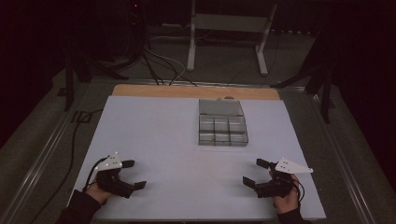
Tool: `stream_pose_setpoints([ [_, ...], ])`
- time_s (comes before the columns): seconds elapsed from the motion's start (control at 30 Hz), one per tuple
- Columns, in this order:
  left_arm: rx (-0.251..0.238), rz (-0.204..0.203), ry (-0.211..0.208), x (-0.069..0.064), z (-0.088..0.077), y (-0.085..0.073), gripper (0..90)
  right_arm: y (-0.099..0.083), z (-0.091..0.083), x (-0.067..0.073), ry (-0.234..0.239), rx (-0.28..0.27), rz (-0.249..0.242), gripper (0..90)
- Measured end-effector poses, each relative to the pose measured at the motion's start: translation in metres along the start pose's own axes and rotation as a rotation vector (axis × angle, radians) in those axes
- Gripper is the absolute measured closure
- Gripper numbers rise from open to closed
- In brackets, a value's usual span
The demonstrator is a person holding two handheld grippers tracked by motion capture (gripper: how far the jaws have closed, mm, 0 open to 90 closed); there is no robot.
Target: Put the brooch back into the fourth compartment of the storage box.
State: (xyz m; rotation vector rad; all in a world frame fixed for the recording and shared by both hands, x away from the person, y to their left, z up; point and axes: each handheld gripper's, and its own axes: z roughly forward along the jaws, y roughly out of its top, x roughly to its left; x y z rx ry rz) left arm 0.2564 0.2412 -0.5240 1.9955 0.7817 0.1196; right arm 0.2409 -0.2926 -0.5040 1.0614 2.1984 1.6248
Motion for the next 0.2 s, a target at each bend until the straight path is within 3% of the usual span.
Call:
stream_pose_setpoints([
  [0.2,0.001,-0.008,0.01,0.0016,0.0004,-0.0027,1.4,-0.0001,0.0014,0.0005,0.001,0.007,-0.002,0.0],
])
